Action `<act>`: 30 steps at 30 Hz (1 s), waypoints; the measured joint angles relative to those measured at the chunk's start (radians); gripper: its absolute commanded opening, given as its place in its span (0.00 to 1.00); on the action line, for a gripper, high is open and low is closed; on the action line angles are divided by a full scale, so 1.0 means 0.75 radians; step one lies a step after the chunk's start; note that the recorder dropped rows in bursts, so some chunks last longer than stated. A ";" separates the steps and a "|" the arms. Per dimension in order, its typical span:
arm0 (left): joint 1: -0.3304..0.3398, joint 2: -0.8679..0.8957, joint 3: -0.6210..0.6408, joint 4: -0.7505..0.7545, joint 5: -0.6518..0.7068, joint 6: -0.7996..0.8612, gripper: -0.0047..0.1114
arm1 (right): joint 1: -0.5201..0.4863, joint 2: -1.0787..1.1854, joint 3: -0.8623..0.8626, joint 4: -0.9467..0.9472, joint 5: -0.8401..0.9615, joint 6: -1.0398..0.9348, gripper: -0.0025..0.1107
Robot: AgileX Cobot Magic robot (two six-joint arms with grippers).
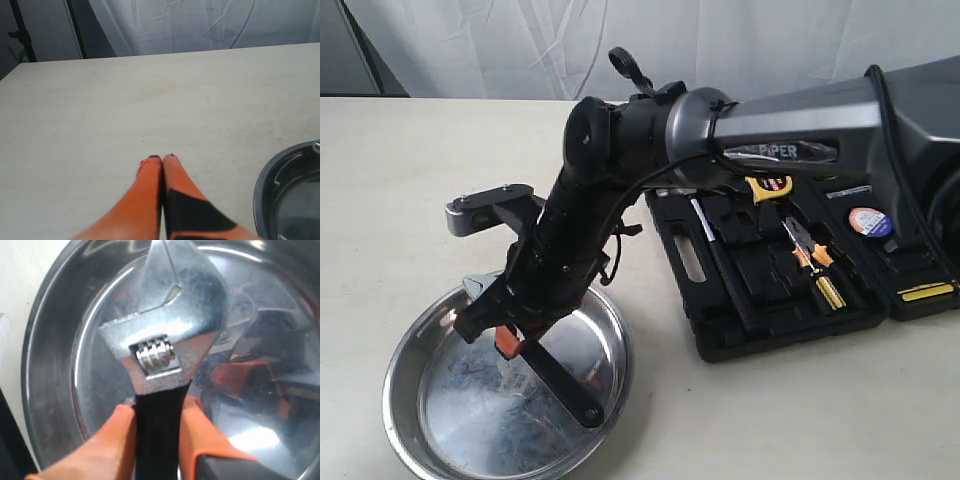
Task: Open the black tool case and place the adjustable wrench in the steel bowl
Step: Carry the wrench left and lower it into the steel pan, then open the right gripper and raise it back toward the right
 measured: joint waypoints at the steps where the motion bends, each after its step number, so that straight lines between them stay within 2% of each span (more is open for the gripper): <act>1: 0.000 0.000 0.000 0.000 0.000 0.000 0.04 | 0.000 0.011 -0.001 0.000 -0.013 0.000 0.01; 5: 0.000 0.000 0.000 0.000 0.000 0.000 0.04 | 0.000 0.094 -0.017 0.005 -0.048 0.007 0.02; 7: 0.000 0.000 0.000 0.000 0.000 0.000 0.04 | 0.000 0.115 -0.017 0.006 -0.073 0.007 0.15; 8: 0.000 0.000 0.000 0.000 0.000 0.000 0.04 | 0.000 0.115 -0.017 0.006 -0.079 0.007 0.28; 10: 0.000 0.000 0.000 0.000 0.000 0.000 0.04 | 0.000 0.115 -0.022 0.006 -0.088 0.007 0.47; 11: 0.000 0.000 0.000 0.000 0.000 0.000 0.04 | 0.000 0.115 -0.025 0.006 -0.096 0.007 0.48; 13: 0.000 0.000 0.000 0.000 0.000 0.000 0.04 | 0.000 0.115 -0.027 0.009 -0.100 0.007 0.40; 17: 0.000 0.000 0.000 0.000 0.000 0.000 0.04 | 0.000 0.096 -0.027 0.009 -0.097 -0.001 0.02; 21: 0.000 0.000 0.000 0.000 0.000 0.000 0.04 | 0.000 -0.024 -0.027 -0.001 -0.095 -0.043 0.01; 25: 0.000 0.000 0.000 0.000 0.000 0.000 0.04 | 0.000 -0.269 -0.004 -0.086 -0.103 -0.011 0.01; 30: 0.000 0.000 0.000 0.000 0.000 0.000 0.04 | 0.000 -0.646 0.226 -0.369 -0.210 0.208 0.01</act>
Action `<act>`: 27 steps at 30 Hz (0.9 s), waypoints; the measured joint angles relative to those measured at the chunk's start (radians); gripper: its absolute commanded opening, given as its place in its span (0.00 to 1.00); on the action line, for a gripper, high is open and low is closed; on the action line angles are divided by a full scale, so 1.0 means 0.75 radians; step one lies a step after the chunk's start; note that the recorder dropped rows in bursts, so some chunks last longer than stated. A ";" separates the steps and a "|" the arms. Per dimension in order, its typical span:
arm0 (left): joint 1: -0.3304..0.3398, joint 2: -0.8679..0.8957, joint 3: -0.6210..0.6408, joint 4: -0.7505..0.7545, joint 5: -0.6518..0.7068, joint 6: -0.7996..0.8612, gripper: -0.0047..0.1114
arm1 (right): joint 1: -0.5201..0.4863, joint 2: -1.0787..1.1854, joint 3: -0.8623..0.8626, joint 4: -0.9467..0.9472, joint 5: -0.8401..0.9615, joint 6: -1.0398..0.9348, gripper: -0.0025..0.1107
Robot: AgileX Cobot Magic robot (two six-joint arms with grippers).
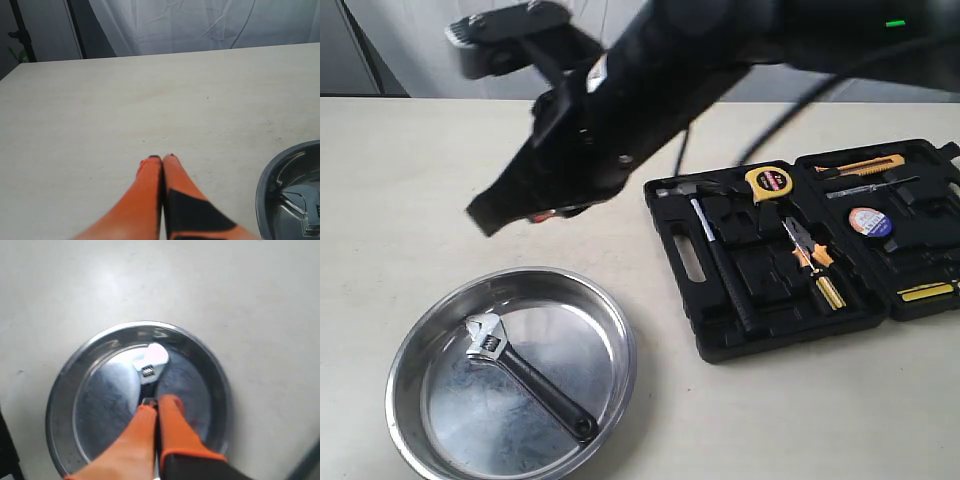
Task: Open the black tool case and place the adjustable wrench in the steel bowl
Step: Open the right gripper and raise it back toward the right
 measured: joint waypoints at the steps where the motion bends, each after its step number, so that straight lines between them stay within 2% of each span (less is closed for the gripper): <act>1: 0.000 0.000 0.000 0.000 0.000 0.000 0.04 | 0.000 -0.086 0.063 -0.076 -0.008 0.066 0.01; 4: 0.000 0.000 0.000 0.000 0.000 0.000 0.04 | 0.000 -0.402 0.273 -0.269 0.016 0.279 0.01; 6: 0.000 0.000 0.000 0.000 0.000 0.000 0.04 | 0.000 -0.560 0.351 -0.300 0.083 0.320 0.01; 12: 0.000 0.000 0.000 0.000 0.000 0.000 0.04 | 0.000 -0.818 0.370 -0.320 0.183 0.324 0.01; 14: 0.000 0.000 0.000 0.000 0.000 0.000 0.04 | 0.000 -0.881 0.402 -0.366 0.156 0.319 0.01; 16: 0.000 0.000 0.000 0.000 0.000 0.000 0.04 | -0.034 -0.984 0.535 -0.400 -0.013 0.303 0.01; 18: 0.000 0.000 0.000 0.000 0.000 0.000 0.04 | -0.189 -1.144 0.779 -0.319 -0.300 0.294 0.01; 19: 0.000 0.000 0.000 0.000 0.000 0.000 0.04 | -0.318 -1.253 0.984 -0.220 -0.521 0.294 0.01; 21: 0.000 0.000 0.000 0.000 0.000 0.000 0.04 | -0.513 -1.444 1.232 -0.057 -0.707 0.294 0.01; 27: 0.000 0.000 0.000 0.000 0.000 0.000 0.04 | -0.806 -1.912 1.502 0.010 -0.722 0.286 0.01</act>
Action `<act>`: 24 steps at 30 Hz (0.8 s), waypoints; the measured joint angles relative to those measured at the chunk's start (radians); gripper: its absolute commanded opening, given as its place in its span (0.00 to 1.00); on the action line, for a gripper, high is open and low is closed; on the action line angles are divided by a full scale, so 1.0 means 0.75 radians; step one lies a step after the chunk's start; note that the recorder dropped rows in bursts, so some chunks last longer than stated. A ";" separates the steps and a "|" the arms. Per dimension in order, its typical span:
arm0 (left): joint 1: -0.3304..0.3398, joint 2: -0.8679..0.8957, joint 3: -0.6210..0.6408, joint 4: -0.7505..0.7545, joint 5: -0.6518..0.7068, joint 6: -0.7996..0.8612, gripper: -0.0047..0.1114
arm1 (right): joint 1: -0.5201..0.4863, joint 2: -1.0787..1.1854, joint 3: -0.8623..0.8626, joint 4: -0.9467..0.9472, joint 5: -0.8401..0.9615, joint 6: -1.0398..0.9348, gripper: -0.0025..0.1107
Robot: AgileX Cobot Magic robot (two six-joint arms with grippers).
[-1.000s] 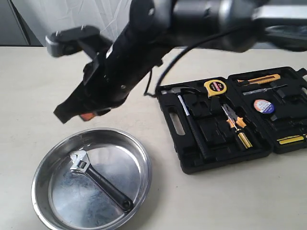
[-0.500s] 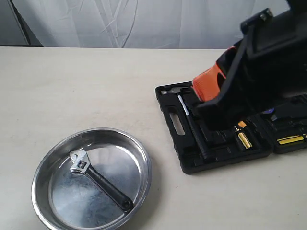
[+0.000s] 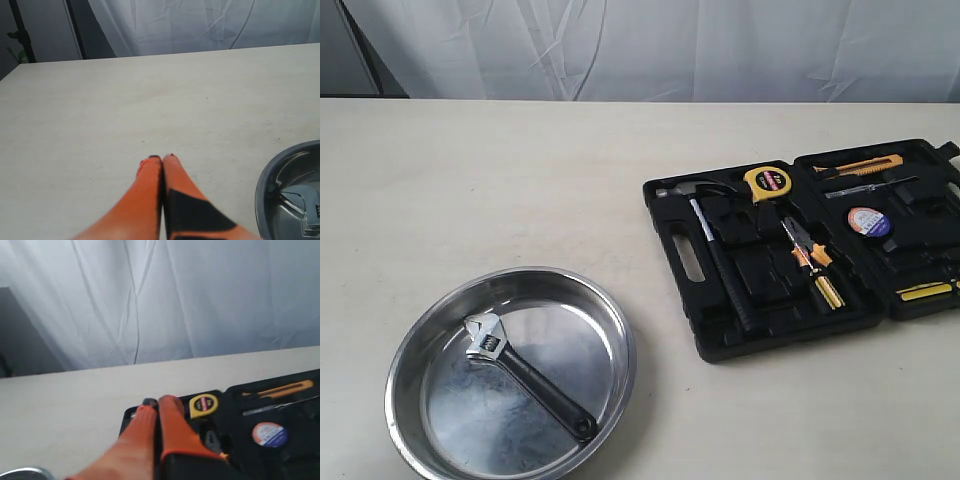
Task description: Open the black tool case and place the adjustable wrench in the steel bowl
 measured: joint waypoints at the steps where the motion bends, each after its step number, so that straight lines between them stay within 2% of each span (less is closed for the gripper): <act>1: 0.000 0.000 0.000 0.000 0.000 0.000 0.04 | -0.032 -0.057 0.028 0.000 0.006 -0.003 0.01; 5: 0.000 0.000 0.000 0.000 0.000 0.000 0.04 | -0.172 -0.247 0.106 0.003 0.018 -0.015 0.01; 9: 0.000 0.000 0.000 0.000 -0.003 0.000 0.04 | -0.260 -0.268 0.153 0.020 0.045 -0.019 0.01; 24: 0.000 0.000 0.000 0.000 -0.005 0.000 0.04 | -0.272 -0.268 0.166 0.020 0.062 -0.019 0.01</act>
